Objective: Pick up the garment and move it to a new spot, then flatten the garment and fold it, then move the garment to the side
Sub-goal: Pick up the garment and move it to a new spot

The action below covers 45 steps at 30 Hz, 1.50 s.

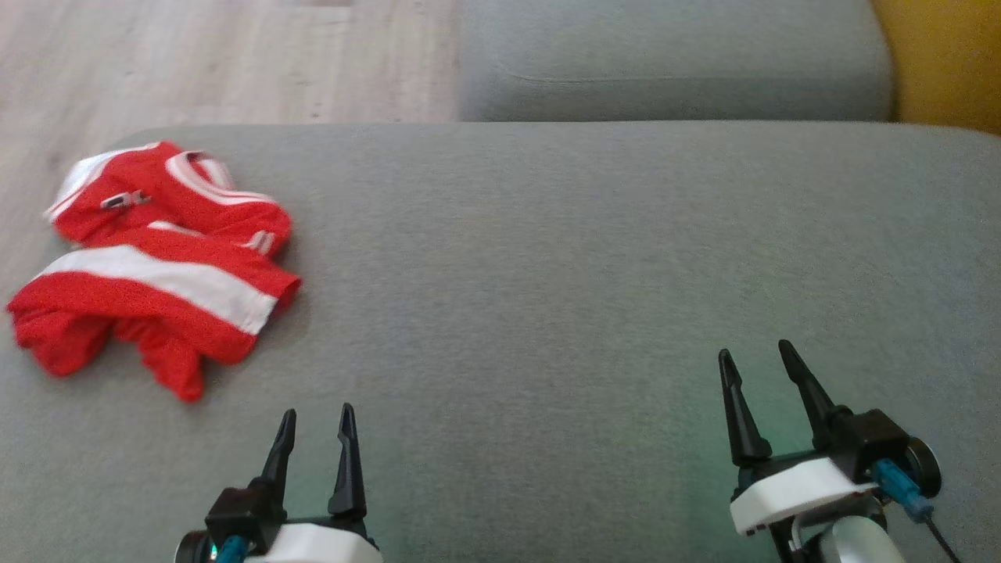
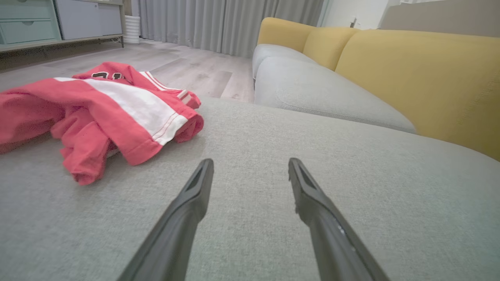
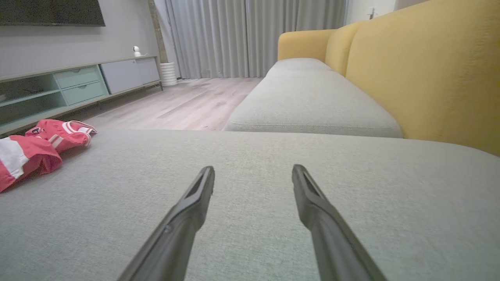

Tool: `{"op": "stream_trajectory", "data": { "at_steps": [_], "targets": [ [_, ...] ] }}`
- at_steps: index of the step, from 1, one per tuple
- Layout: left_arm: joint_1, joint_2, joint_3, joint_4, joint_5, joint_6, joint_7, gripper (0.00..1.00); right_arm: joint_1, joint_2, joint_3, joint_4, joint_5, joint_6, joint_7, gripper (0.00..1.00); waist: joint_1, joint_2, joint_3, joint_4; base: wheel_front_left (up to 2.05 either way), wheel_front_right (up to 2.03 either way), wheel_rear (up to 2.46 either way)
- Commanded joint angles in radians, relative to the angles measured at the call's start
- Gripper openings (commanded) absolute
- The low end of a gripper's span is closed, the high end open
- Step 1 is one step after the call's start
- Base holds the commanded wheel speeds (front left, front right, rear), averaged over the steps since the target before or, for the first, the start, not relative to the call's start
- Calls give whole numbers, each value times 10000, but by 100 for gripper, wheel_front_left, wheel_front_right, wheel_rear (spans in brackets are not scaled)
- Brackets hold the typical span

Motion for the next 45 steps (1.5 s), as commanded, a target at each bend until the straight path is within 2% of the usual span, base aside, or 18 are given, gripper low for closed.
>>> {"op": "stream_trajectory", "data": {
  "at_steps": [1,11,22,31,37,40,45],
  "targets": [
    [-448,62,294,-272,-45,44,-122,100,-248,-85,230,-277,13,77,-124,100,0,0,-115,494,0,0,0],
    [-324,62,354,-296,-16,49,-122,100,-100,-85,404,-257,98,77,-124,100,0,0,-308,2568,0,0,0],
    [-151,68,528,-282,139,-17,-122,100,-12,-85,625,-203,237,77,-124,100,0,0,-393,3954,0,0,0],
    [-16,81,759,-471,202,-38,-122,100,27,-85,768,-275,238,77,-124,100,0,0,-292,4242,0,0,0],
    [-161,261,1793,-1503,35,107,-122,100,-46,-85,632,-617,-47,77,-124,100,0,0,114,4158,0,0,0],
    [-520,571,2303,-2166,-25,111,-122,100,-132,-85,521,-817,-287,77,-124,100,0,0,417,4047,0,0,0],
    [-2076,1596,2955,-2791,-181,14,341,100,-357,-85,435,-1242,-569,77,-124,100,0,0,1036,3773,0,0,0]
  ]
}}
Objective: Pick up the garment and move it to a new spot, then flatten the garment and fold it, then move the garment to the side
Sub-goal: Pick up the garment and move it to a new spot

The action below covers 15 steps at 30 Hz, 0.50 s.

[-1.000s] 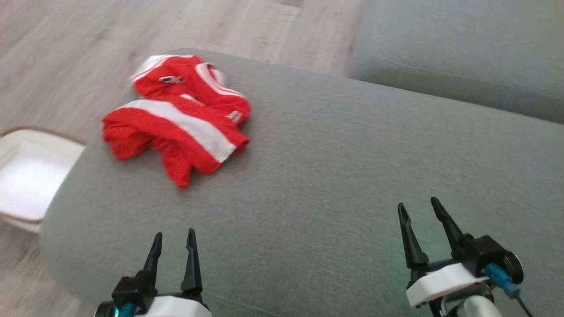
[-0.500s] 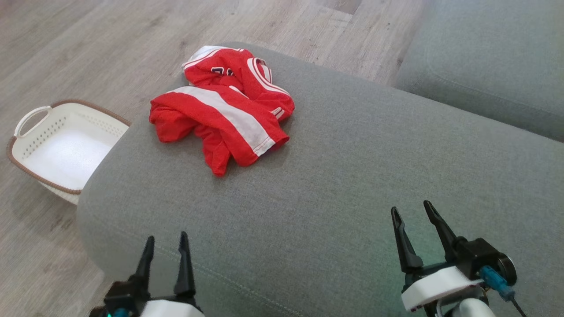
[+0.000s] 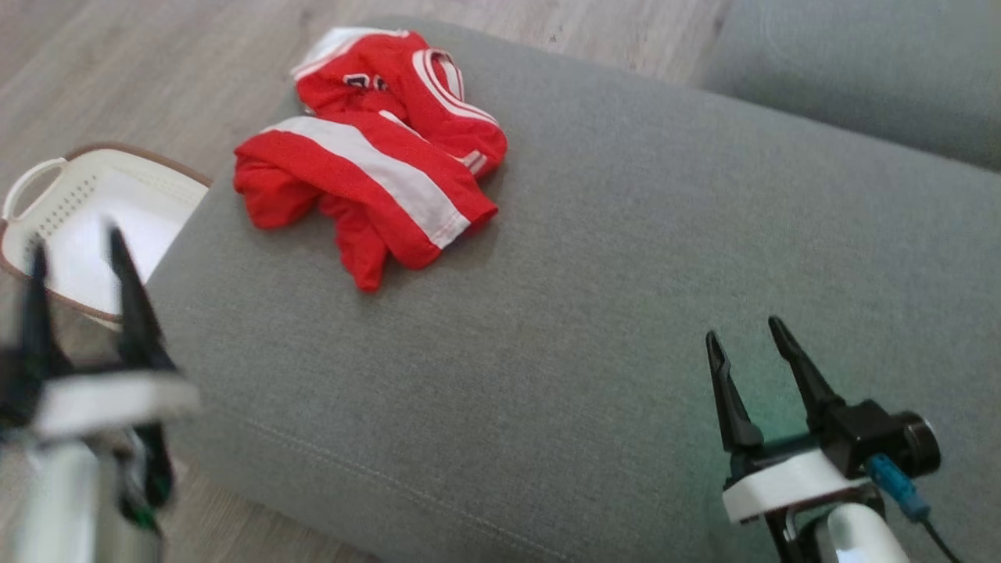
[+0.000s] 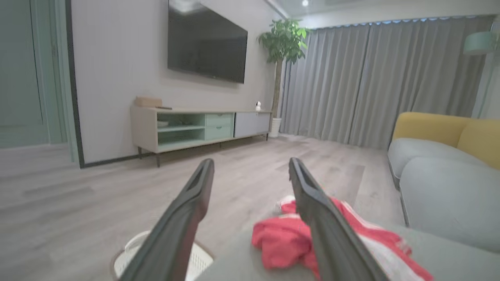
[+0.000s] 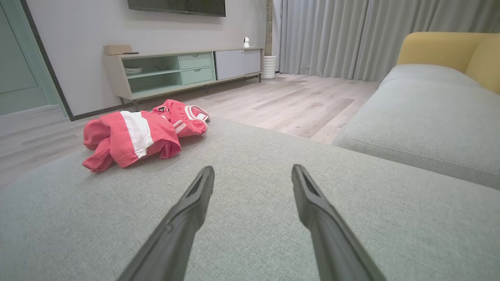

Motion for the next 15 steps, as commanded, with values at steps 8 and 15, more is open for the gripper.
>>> {"op": "stream_trajectory", "data": {
  "at_steps": [8,15],
  "targets": [
    [-4369,1877,855,1471,-787,-511,2112,100,-1055,-83,583,-1592,-711,77,332,100,-1,0,1659,-1186,0,0,0],
    [-5931,1769,768,4334,-1560,-696,3407,100,-1189,-83,497,-2555,-1188,77,934,100,-1,0,2620,-1859,0,0,0]
  ]
}}
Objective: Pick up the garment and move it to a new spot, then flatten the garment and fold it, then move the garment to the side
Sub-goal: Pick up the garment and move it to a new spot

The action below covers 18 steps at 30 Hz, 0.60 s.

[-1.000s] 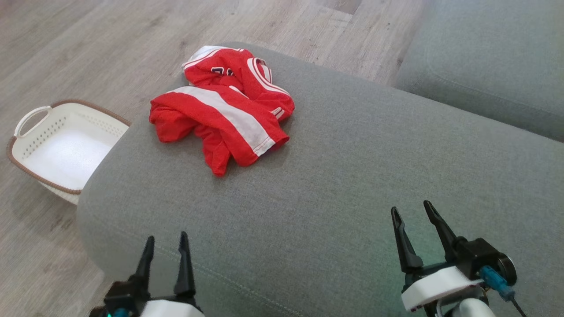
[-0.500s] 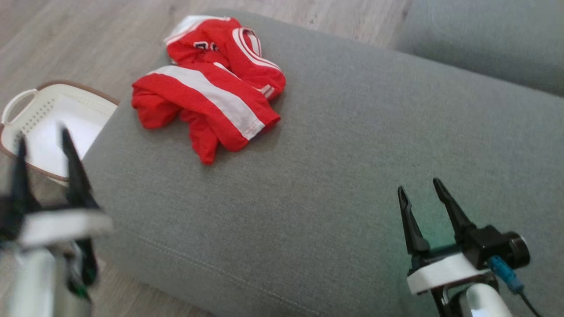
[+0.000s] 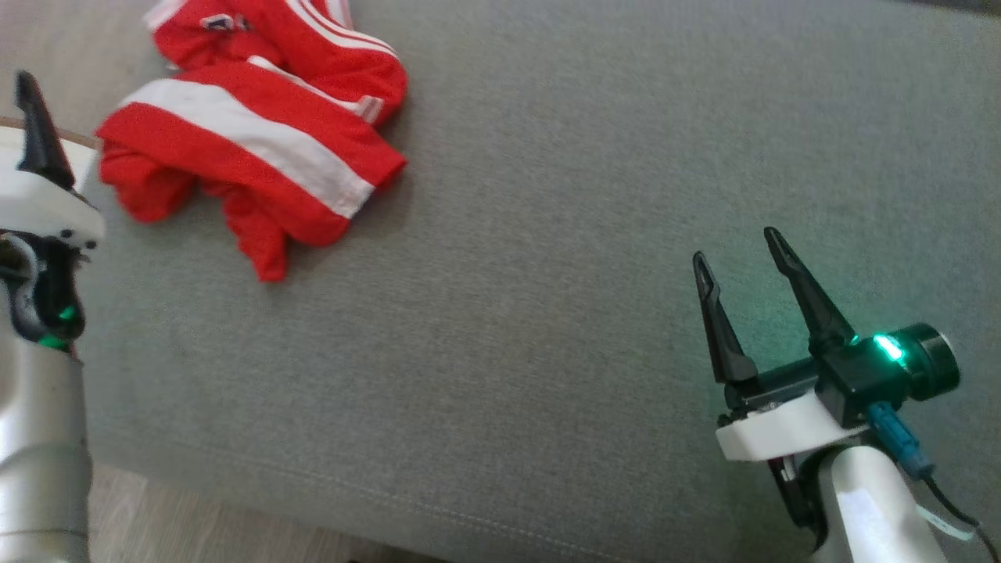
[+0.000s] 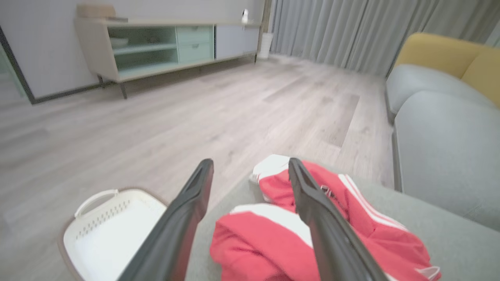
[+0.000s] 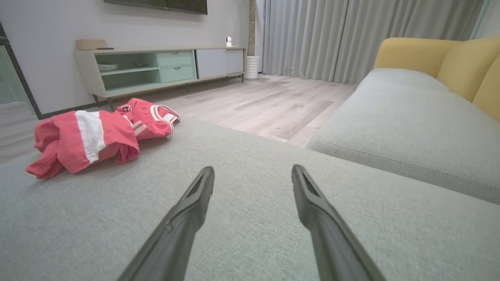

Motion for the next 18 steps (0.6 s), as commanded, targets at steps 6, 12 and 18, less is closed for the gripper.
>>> {"op": "stream_trajectory", "data": {
  "at_steps": [6,12,18],
  "targets": [
    [-942,-56,-27,1684,-449,-313,532,100,-453,-37,111,-869,-324,77,318,100,-3,0,1078,-704,0,0,0],
    [-1344,-324,-176,2957,-825,-508,1170,100,-539,-37,127,-1072,-383,77,412,100,-3,0,1526,-851,0,0,0],
    [-1585,-499,-300,3554,-1029,-675,1112,97,-593,-37,58,-1076,-380,77,381,100,-3,0,1647,-873,0,0,0]
  ]
}}
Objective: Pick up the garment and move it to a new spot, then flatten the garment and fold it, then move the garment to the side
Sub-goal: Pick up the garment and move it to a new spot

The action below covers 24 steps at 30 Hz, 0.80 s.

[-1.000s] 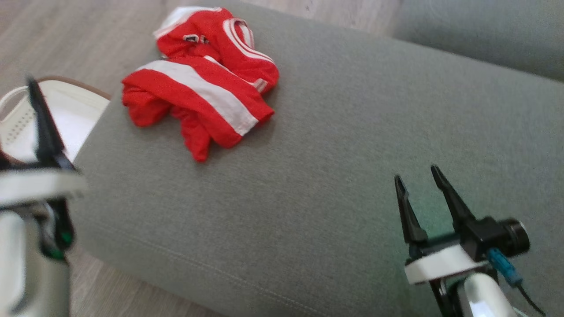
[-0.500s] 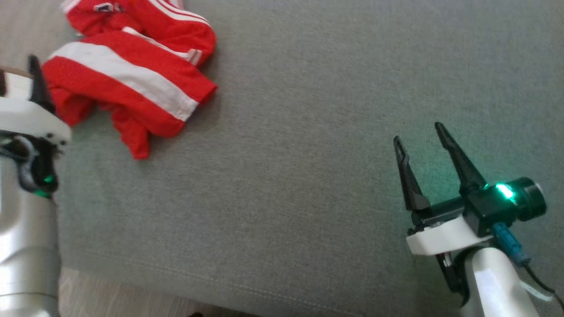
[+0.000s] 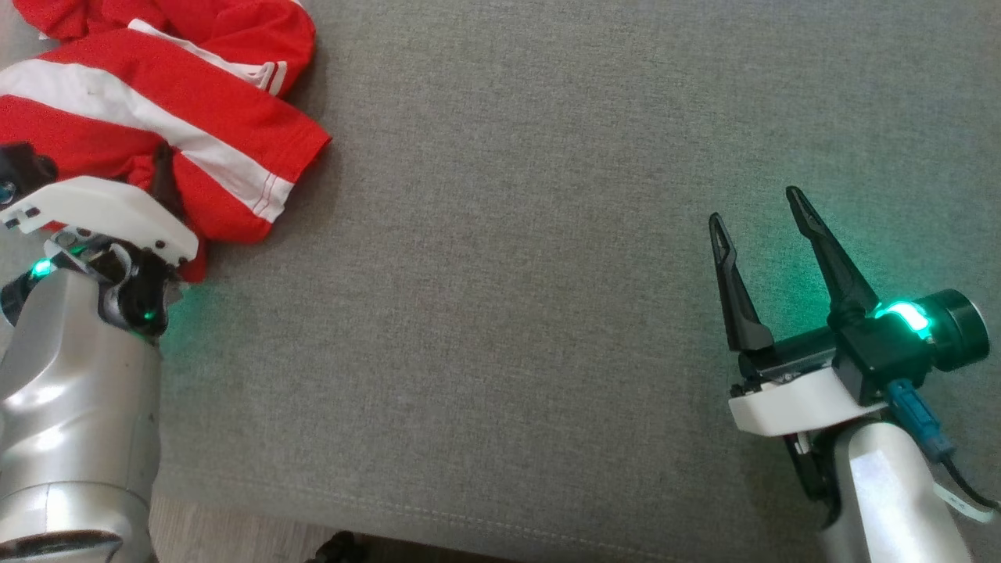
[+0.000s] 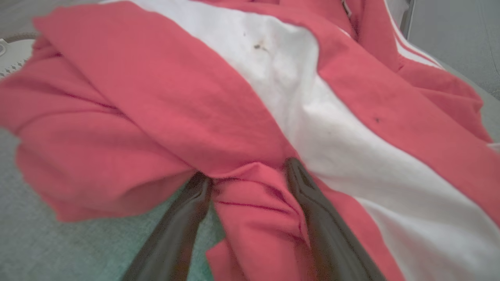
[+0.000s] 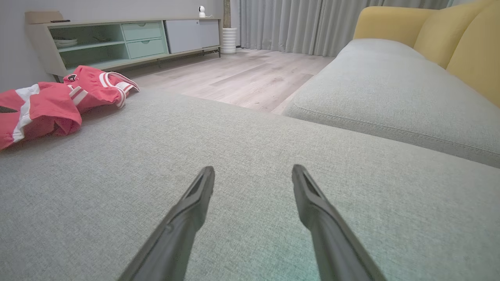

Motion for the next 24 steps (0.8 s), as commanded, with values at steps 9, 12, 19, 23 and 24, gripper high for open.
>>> {"op": "stream_trajectory", "data": {
  "at_steps": [9,12,19,23,24],
  "targets": [
    [-339,470,-61,283,-82,-196,-1053,0,-286,-18,192,-41,178,77,-241,100,-1,0,-281,61,0,0,0],
    [-406,625,-162,182,-1,-216,-1770,0,-279,-18,117,126,243,77,-338,100,-1,0,-551,122,0,0,0],
    [-489,1028,-587,-201,-38,-240,-2491,0,-138,-18,73,642,578,77,-610,100,-1,0,-1453,211,0,0,0],
    [-522,1466,-1030,-819,57,-242,-2844,0,-78,-18,78,963,879,77,-799,100,-1,0,-2055,138,0,0,0],
    [-542,1561,-1120,-998,104,-243,-2933,0,-60,-18,78,1048,958,77,-848,100,-1,0,-2209,97,0,0,0]
  ]
}}
